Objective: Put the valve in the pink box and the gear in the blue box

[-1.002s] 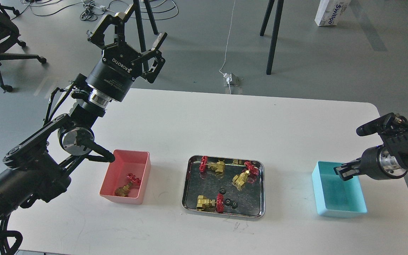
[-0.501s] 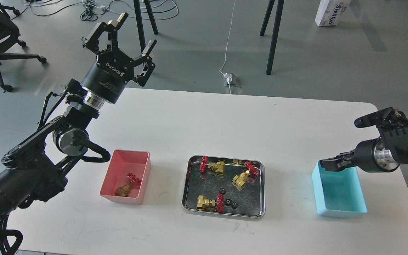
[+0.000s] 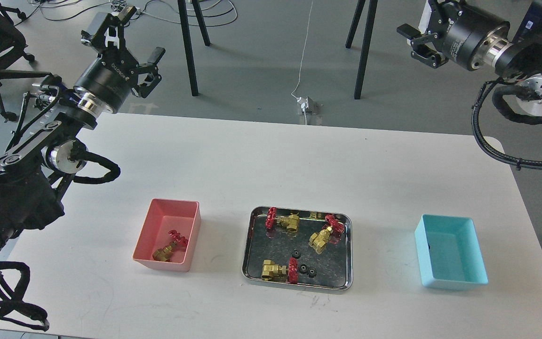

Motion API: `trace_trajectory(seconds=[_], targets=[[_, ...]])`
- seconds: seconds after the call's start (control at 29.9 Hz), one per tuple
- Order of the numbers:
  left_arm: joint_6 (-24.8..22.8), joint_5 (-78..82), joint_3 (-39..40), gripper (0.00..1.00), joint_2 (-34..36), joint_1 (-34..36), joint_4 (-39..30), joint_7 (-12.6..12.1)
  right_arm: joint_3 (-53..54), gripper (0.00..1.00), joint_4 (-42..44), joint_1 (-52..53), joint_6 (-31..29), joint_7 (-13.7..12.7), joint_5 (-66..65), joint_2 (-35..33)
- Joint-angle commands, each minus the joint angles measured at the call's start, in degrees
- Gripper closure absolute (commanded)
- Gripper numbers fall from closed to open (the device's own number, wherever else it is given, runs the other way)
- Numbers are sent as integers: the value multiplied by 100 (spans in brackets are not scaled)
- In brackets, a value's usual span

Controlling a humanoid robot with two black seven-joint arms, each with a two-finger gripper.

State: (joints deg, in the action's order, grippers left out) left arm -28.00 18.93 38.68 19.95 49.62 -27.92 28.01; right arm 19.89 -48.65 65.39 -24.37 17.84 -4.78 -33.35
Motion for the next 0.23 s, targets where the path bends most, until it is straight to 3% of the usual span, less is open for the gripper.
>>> trace_trajectory(seconds=[0.0, 0.2], targets=[[0, -213, 60, 0, -245, 30, 532, -1, 279, 1, 942, -448, -363, 676, 135, 555], [0, -1013, 52, 0, -421, 65, 534, -1, 656, 1, 1191, -685, -363, 730, 267, 918]])
